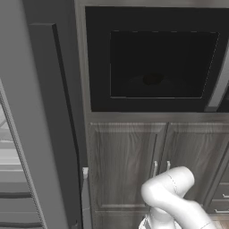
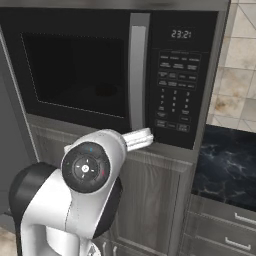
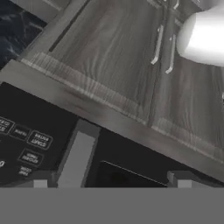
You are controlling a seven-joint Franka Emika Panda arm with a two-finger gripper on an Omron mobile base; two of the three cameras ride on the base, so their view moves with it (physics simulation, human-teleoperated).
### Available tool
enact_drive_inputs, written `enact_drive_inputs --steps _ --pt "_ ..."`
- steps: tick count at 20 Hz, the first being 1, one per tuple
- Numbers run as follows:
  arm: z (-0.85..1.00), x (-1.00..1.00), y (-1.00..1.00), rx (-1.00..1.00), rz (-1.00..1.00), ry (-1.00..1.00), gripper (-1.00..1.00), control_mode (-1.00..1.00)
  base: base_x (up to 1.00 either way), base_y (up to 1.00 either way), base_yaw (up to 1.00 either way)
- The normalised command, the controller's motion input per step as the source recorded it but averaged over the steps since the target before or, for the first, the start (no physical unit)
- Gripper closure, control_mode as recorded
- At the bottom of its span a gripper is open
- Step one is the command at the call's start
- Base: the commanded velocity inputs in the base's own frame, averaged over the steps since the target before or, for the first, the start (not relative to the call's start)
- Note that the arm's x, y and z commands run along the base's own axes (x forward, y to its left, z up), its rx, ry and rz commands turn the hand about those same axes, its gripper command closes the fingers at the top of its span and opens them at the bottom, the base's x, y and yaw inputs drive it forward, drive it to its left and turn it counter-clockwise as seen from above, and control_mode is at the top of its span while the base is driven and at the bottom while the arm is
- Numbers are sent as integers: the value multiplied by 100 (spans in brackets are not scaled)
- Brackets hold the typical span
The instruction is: Transport the steak from the fridge to the microwave and turn on the microwave.
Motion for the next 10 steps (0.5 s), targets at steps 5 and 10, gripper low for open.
enact_drive_inputs --steps 5,10 --pt "-15 0 -42 21 -39 9 -100 -100 0 0 0" --pt "-11 3 -25 19 -13 17 -100 -100 0 0 0"
